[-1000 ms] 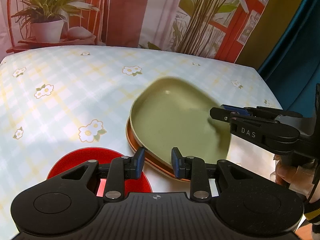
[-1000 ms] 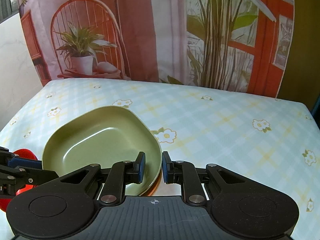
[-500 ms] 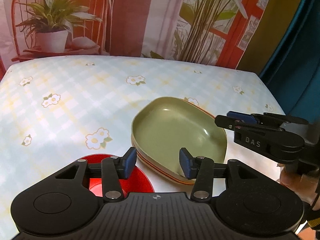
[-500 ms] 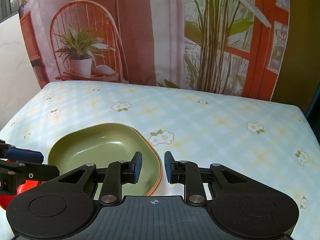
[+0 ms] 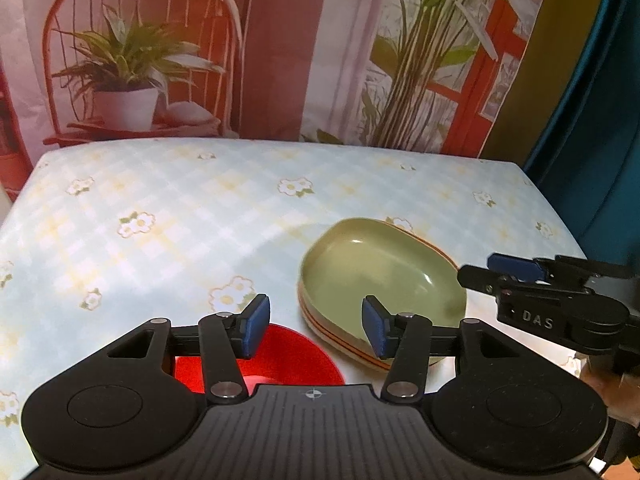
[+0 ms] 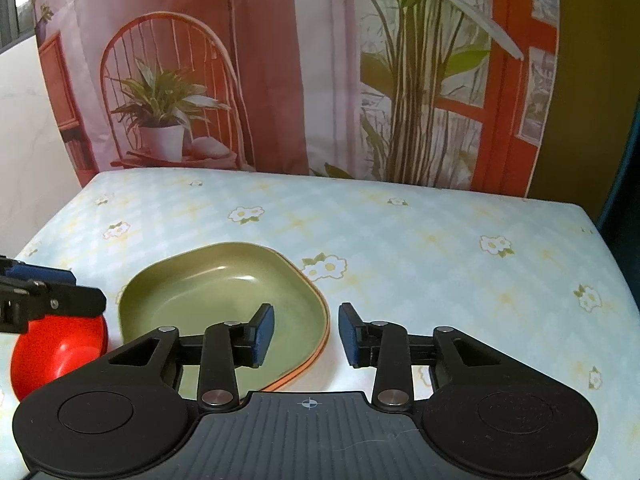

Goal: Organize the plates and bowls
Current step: 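Open the left tool and lift away from the plate stack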

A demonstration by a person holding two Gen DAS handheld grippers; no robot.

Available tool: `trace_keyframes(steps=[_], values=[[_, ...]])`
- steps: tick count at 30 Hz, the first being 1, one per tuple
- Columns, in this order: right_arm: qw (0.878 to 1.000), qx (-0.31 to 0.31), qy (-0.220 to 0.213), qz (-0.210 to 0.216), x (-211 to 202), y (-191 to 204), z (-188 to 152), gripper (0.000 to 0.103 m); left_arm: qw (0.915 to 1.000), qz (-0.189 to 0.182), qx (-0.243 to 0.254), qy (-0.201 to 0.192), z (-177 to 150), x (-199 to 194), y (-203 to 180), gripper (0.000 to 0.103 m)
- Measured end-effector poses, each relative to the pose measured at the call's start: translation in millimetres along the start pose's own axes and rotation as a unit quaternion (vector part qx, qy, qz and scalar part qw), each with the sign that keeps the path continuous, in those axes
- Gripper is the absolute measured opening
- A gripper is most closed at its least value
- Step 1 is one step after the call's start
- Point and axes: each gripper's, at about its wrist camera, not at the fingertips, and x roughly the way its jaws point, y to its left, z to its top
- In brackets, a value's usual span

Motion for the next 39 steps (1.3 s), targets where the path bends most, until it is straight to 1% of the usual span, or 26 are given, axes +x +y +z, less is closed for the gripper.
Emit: trace_keyframes(steps=[2,5,21,27,29,30,31,32,33,35,38,39], values=[[1.000,0.010,0.000,0.001,-3,2,-1,0.039,1.0000,0.003,0.002,-0.005,-1,-5,5,0.053],[1.000,0.017,-0.002,0.002,-9,6,-3,0.041,0.9999,0.009,0.004,-0.012,-2,-11,13,0.054],[0.999,0.015,-0.007,0.027,-30,38,-5,0.044,0.9974,0.037,0.006,-0.061,-12,-48,54,0.054],[0.999,0.012,-0.015,0.027,-38,49,-4,0.064,0.9968,0.036,0.009,-0.071,-19,-57,63,0.056],[0.999,0.016,-0.018,0.028,-42,51,-3,0.078,0.9966,0.036,0.009,-0.074,-21,-60,66,0.058],[0.999,0.019,-0.021,0.027,-43,52,-3,0.082,0.9964,0.036,0.008,-0.076,-22,-62,68,0.061],[0.999,0.022,-0.025,0.024,-45,53,-2,0.090,0.9963,0.037,0.008,-0.077,-23,-63,69,0.063],[0.999,0.022,-0.029,0.024,-47,53,-2,0.093,0.9961,0.038,0.008,-0.080,-24,-64,71,0.064],[0.999,0.022,-0.032,0.023,-49,54,-2,0.094,0.9959,0.039,0.007,-0.081,-25,-65,72,0.067],[0.999,0.024,-0.035,0.022,-51,56,0,0.102,0.9957,0.038,0.004,-0.084,-26,-67,76,0.071],[0.999,0.028,-0.041,0.023,-54,60,1,0.103,0.9959,0.033,0.004,-0.084,-28,-69,78,0.081],[0.999,0.027,-0.042,0.020,-54,61,1,0.103,0.9960,0.030,0.005,-0.084,-28,-69,79,0.086]])
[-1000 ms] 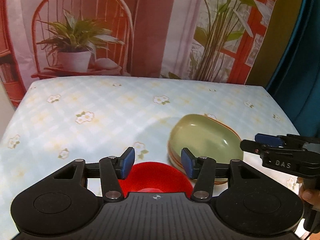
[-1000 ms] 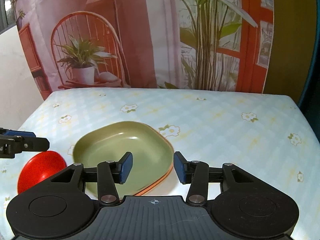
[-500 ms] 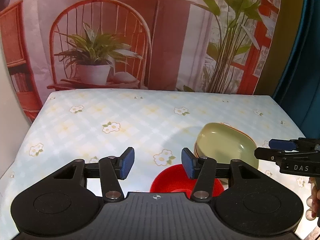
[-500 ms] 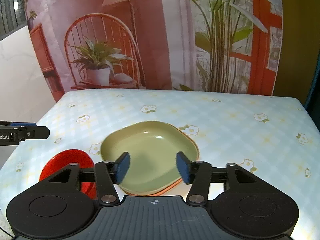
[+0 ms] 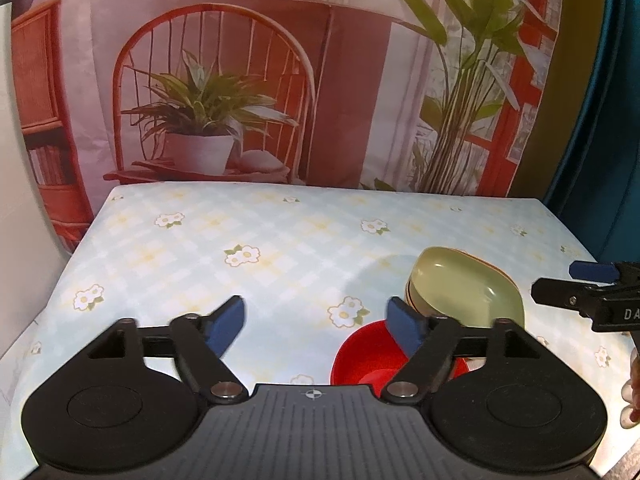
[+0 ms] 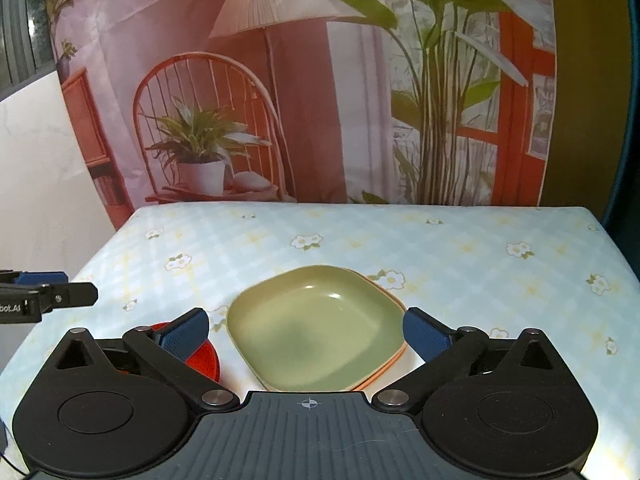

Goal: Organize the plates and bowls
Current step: 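Open the left tool and lift away from the plate stack, then grasp the nested red bowls rim with the left tool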

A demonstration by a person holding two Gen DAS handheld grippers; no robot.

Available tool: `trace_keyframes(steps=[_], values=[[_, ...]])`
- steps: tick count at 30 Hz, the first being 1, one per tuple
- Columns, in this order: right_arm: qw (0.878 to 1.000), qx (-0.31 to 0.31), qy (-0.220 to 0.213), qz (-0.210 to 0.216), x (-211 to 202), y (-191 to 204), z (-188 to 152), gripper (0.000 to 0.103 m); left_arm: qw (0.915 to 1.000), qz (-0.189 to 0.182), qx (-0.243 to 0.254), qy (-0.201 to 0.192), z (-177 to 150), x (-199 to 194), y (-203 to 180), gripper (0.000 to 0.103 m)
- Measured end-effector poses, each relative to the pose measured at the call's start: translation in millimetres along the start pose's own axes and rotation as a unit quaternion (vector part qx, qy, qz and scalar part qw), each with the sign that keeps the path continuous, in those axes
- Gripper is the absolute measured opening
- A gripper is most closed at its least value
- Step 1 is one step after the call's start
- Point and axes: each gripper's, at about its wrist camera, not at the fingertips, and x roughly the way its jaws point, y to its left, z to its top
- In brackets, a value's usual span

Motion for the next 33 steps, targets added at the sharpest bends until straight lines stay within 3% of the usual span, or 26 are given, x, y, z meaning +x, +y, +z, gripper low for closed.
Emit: trace_keyframes(steps=[8,12,26,33], values=[[0.999,-0.010,-0.023,-0.021,-2,17,-1,0.103,0.9999,-0.003,0.013,-0.003,-4,-1,0,0.100],[0.999,-0.012,-0.024,-0.027,-2,25,-4,0.103,0.9999,-0.010,0.007,0.001,-5,1,4,0.101],[0.999,-0.007,0.037,-0.034,23,48,-26,0.102,0.9989,-0.023,-0.012,0.039,-23,20,4,0.101],[0.998,-0.002,0.060,-0.028,29,58,-40,0.096,0.9983,-0.025,-0.014,0.052,-37,28,3,0.099]])
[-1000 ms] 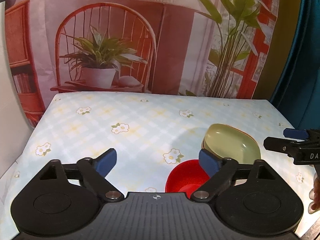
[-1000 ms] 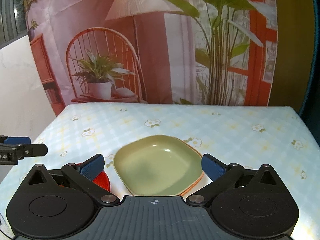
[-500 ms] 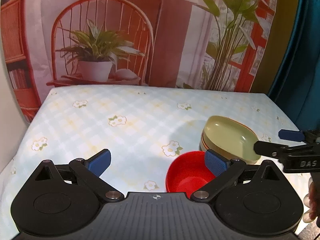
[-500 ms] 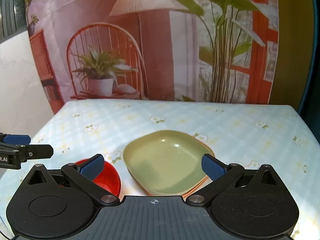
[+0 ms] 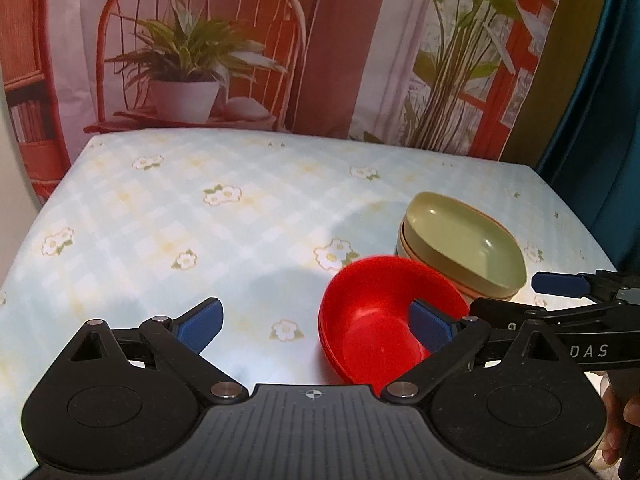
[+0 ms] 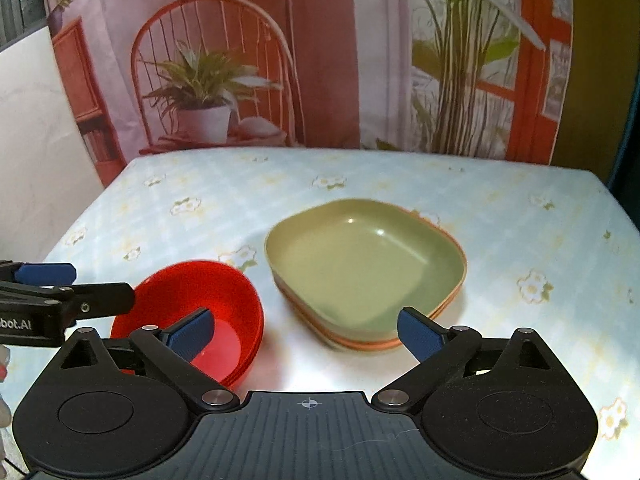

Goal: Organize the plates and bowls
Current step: 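Grasp the nested red bowls rim with the left tool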

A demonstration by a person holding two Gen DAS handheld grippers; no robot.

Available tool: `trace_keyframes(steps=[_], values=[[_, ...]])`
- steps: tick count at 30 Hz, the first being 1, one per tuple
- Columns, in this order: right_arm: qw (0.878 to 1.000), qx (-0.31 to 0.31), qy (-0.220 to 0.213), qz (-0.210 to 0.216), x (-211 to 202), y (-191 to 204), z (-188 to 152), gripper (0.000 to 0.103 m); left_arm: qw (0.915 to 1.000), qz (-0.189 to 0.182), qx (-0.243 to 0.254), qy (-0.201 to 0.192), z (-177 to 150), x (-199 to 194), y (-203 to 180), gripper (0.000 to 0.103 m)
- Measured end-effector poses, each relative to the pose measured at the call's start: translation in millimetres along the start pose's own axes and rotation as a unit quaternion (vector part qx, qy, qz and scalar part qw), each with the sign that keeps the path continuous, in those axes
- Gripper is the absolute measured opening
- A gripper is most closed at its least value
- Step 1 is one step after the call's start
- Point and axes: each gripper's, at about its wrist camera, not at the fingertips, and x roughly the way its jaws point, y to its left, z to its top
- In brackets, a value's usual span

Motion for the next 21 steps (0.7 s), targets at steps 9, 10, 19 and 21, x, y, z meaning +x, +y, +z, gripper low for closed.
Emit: trace_keyframes(steps=[9,10,19,21], values=[[1.000,0.002,0.022,0.007,9,5,-6,0.087,0.9999,-0.008,-0.010,0.011,-6,7,6,0.087],[1.000,0.003,0.024,0.009,9,5,-6,0.086,0.9998,-0.011,-0.011,0.012,-6,7,7,0.084],[0.999,0.007,0.035,0.019,16,9,-9,0.080,0.9983,-0.042,-0.031,0.027,-15,18,13,0.060],[0.999,0.010,0.038,0.025,18,9,-10,0.077,0.9979,-0.047,-0.034,0.030,-17,19,14,0.055]])
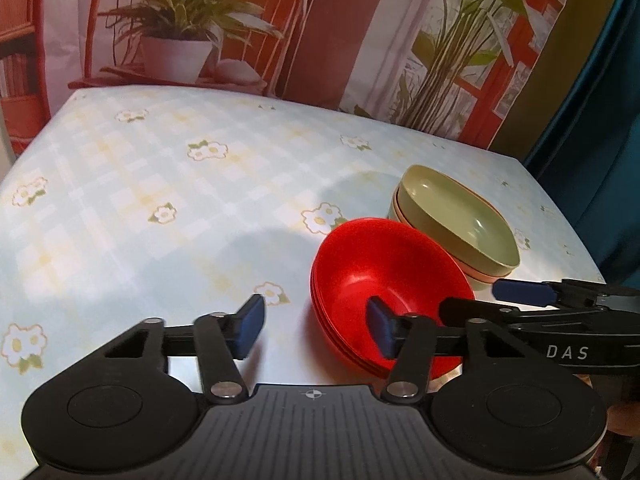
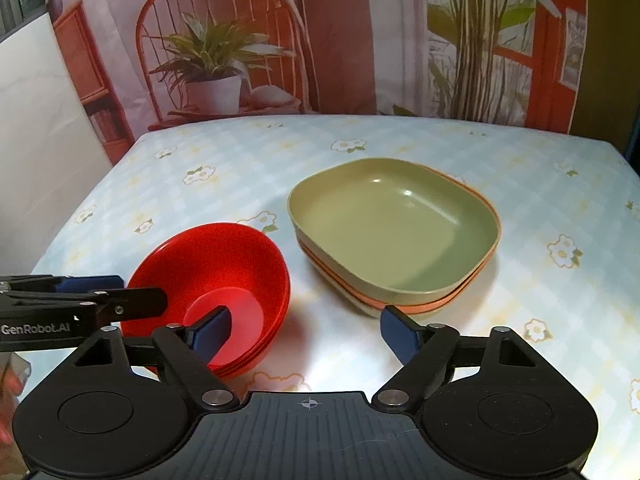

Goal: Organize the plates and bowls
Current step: 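Grasp the nested red bowls rim with the left tool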

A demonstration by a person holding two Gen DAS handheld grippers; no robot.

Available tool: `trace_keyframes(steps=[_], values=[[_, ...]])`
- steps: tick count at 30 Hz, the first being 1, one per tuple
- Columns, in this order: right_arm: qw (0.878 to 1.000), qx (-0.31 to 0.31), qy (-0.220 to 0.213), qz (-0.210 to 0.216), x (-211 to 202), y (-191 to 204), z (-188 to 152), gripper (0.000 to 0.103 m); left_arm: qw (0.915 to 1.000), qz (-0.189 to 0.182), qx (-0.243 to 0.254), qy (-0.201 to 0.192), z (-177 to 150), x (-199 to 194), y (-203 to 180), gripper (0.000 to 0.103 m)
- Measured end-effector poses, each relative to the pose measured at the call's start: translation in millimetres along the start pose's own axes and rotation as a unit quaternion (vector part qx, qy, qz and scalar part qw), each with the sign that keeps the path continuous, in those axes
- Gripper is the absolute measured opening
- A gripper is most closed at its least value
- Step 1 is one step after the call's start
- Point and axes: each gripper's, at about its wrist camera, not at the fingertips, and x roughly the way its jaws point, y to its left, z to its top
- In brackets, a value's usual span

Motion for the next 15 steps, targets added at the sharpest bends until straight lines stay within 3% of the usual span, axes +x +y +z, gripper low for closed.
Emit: trace_keyframes(steps=[5,9,13,15], values=[[1.000,0.002,0.009,0.018,6,2,-3,0.073,0.9999,-0.007,-0.008,0.002,-2,5,2,0.051],[0.999,0.007,0.022,0.032,15,3,-6,0.067,0.9997,-0.014,-0.017,0.008,-3,11,3,0.041],[0.998,0.014,0.028,0.049,20,2,-8,0.052,0.9996,-0.022,-0.015,0.010,-4,14,0,0.029],[0.998,0.016,0.027,0.063,21,2,-9,0.045,0.9996,-0.023,-0.013,0.010,-5,14,-3,0.029]])
